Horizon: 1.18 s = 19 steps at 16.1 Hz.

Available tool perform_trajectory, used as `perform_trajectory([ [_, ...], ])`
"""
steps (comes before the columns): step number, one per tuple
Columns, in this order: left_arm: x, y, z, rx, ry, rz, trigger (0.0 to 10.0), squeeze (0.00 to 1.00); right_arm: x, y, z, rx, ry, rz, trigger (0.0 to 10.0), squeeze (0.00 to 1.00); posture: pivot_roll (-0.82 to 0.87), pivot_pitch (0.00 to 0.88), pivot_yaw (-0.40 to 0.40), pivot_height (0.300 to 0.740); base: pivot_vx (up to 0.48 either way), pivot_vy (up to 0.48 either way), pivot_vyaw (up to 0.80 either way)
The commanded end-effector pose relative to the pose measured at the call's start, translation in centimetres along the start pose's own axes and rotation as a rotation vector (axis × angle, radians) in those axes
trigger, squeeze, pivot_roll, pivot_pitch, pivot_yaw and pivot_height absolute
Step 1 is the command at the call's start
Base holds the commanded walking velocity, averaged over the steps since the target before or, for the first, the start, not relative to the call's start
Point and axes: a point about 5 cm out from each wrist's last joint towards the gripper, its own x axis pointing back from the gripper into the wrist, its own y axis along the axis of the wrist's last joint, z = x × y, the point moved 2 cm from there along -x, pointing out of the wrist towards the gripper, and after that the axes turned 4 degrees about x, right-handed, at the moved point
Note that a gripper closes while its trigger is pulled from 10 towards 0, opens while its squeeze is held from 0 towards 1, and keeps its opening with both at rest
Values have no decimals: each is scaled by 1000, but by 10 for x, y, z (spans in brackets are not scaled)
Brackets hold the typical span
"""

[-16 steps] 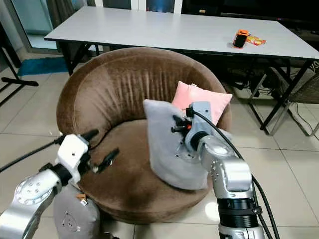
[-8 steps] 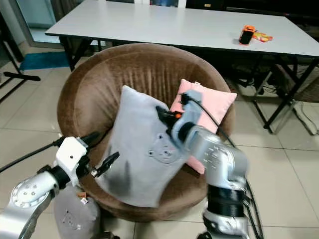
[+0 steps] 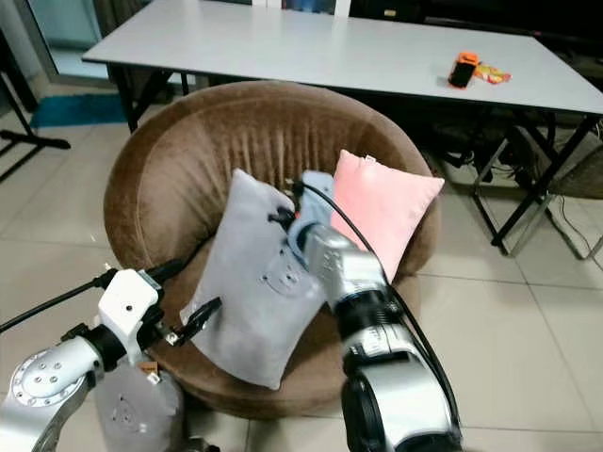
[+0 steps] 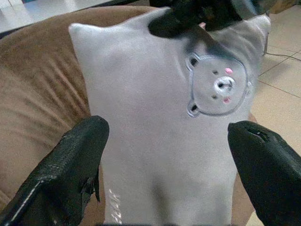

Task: Move the pillow to the sofa from floor

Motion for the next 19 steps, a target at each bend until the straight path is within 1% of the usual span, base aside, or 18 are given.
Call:
perform_trajectory([
  [1,3,2,-2,1,-1,3,10000,0,-3,23,1,16,-10,-89,10000,0,109,0,-103,740,0,0,0],
  [2,5,1,-3,3,5,7,10000,0,-6,32,5,44,-17,-112,10000,0,114,0,-110,740,0,0,0],
  [4,6,1,-4,6,17,9,10000,0,-9,43,4,115,-76,-137,10000,0,125,0,-126,740,0,0,0],
  [6,7,1,-5,8,22,9,10000,0,-10,45,4,122,-90,-137,10000,0,126,0,-128,740,0,0,0],
  [7,7,1,-6,10,21,10,10000,0,-12,39,5,150,-81,-111,10000,0,125,0,-129,740,0,0,0],
  [9,7,1,-7,19,16,12,10000,0,-14,21,3,207,-98,-50,10000,0,125,0,-129,740,0,0,0],
  [10,7,2,-7,19,12,13,10000,0,-13,14,-1,199,-128,-24,10000,0,124,0,-127,740,0,0,0],
  [12,6,2,-7,17,5,15,10000,0,-13,12,-3,142,-134,-35,10000,0,117,0,-117,740,0,0,0],
  [13,6,2,-8,15,0,15,10000,0,-14,13,-1,112,-108,-48,10000,333,117,0,-117,740,0,0,0],
  [14,4,3,-7,13,-3,14,10000,0,-13,21,0,97,-94,-84,10000,1000,113,0,-108,740,0,0,0],
  [15,4,3,-7,11,-4,14,10000,0,-13,29,2,100,-93,-119,10000,1000,113,0,-107,740,0,0,0],
  [16,3,3,-7,11,-4,13,10000,0,-13,31,2,104,-95,-128,10000,1000,112,0,-106,740,0,0,0],
  [17,2,3,-6,8,-3,12,10000,0,-12,43,0,144,-117,-174,10000,1000,113,0,-107,740,0,0,0],
  [18,2,4,-5,6,2,11,10000,0,-10,53,-2,120,-113,-215,10000,1000,117,0,-111,740,0,0,0],
  [19,1,4,-4,4,9,10,10000,0,-8,60,-7,124,-125,-237,10000,1000,116,0,-111,740,0,0,0],
])
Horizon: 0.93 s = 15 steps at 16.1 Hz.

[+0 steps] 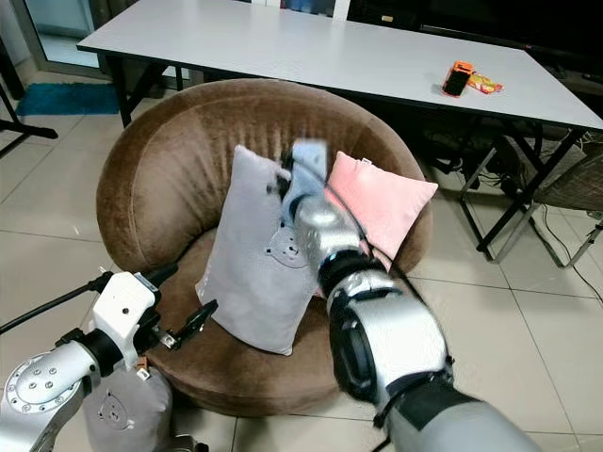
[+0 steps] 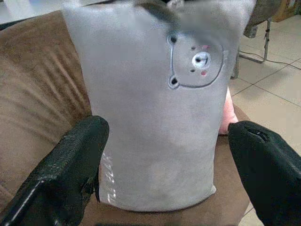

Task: Move the pillow to the sofa from floor

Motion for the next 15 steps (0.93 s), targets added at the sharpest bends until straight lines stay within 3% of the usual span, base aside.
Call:
perform_trajectory([
  [1,-2,1,-2,-6,-7,-5,10000,0,0,16,-10,-10,-14,-57,10000,1000,116,0,-111,740,0,0,0],
  [5,-9,1,-5,22,-31,-17,10000,0,1,29,-30,-9,-30,-127,10000,1000,100,0,-93,740,0,0,0],
  [6,-10,1,-5,22,-34,-18,10000,0,2,29,-33,-2,-19,-127,10000,651,100,0,-93,740,0,0,0],
  [7,-12,1,-5,21,-34,-20,10000,0,3,28,-37,12,1,-129,10000,0,90,0,-83,740,0,0,0],
  [10,-16,-1,1,49,58,-24,10000,0,12,1,-54,11,74,-127,10000,0,72,0,-79,740,0,0,0],
  [11,-17,-3,3,61,121,-23,10000,0,23,-21,-63,-30,90,-120,10000,0,62,0,-77,740,0,0,0],
  [13,-17,-6,6,62,168,-19,10000,0,38,-39,-70,-34,74,-114,10000,0,46,0,-69,740,0,0,0],
  [15,-13,-10,14,66,259,-15,10000,0,74,-63,-72,-3,69,-94,10000,0,30,0,-55,740,0,0,0],
])
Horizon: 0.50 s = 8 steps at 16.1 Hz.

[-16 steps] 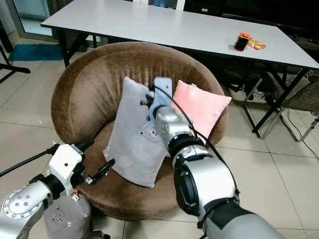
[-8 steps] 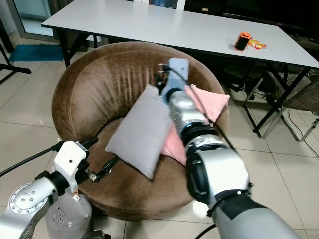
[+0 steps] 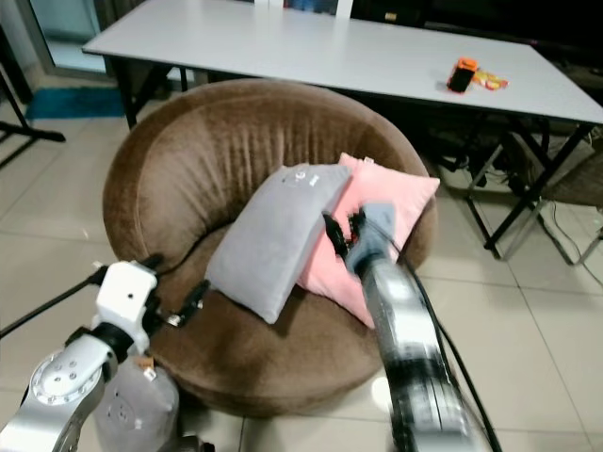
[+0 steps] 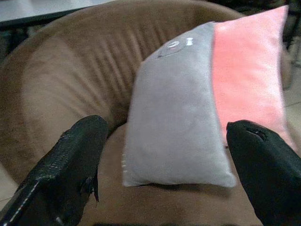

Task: Move the pillow to the sofa from floor

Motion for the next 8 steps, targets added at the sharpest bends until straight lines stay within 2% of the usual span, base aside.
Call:
perform_trajectory([
  [1,0,0,2,-15,28,-10,10000,0,3,14,5,23,14,-24,10000,0,26,0,-52,740,0,0,0],
  [3,2,3,7,-24,86,-43,10000,0,21,2,5,25,-24,22,10000,0,26,0,-53,740,0,0,0],
  [4,2,3,8,-24,92,-47,10000,0,24,1,5,22,-36,30,10000,0,32,0,-59,740,0,0,0],
  [6,4,3,10,-35,105,-59,10000,0,40,-8,7,-24,-86,91,10000,0,38,0,-63,740,0,0,0],
  [8,5,2,11,-34,116,-60,10000,0,42,-8,6,-22,-100,106,10000,0,44,0,-67,740,-120,0,0],
])
